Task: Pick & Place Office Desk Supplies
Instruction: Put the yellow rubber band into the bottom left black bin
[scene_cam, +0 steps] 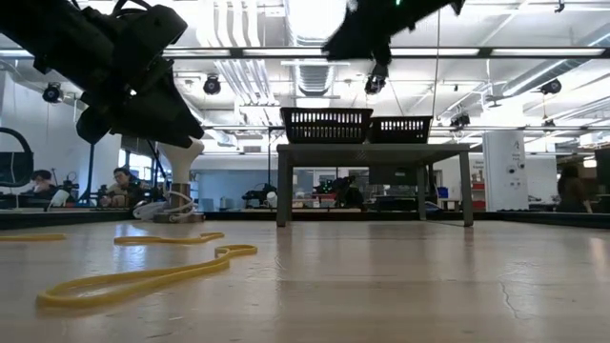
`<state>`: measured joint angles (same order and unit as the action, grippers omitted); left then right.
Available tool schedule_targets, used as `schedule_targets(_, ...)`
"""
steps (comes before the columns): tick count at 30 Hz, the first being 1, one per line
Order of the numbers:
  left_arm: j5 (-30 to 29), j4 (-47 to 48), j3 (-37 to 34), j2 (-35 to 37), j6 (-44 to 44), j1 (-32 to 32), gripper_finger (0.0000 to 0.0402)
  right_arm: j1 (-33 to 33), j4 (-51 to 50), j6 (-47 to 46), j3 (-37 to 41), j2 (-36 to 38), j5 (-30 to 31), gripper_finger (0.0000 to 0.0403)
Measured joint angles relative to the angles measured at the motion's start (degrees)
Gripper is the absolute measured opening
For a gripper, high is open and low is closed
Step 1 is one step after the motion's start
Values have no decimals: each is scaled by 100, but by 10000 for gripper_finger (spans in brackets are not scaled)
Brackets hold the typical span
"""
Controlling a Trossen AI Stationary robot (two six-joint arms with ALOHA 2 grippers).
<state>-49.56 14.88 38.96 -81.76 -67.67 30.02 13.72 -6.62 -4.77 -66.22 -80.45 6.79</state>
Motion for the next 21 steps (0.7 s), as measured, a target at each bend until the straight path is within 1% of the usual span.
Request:
schedule_targets(4,2,-38,0,0,16,0,129,-646,-22,49,46,68,-252,143)
schedule_targets(9,48,-206,0,0,74,7,129,-1605,-16,312,318,-63,-234,131)
schedule_targets(12,214,-452,0,0,395,10,129,-2123,196,266,637,-254,-244,124)
schedule_targets(15,597,-672,0,0,941,26,129,-2457,647,242,1012,-485,-216,119)
schedule_targets(16,804,-667,0,0,1123,26,129,-2522,835,216,1145,-557,-108,117)
schedule_targets(19,1470,-463,-6,-33,1507,28,129,-2669,1251,43,1472,-779,444,112)
schedule_targets(21,1816,-458,-83,-125,1614,28,129,-2731,1256,-51,1623,-811,734,108)
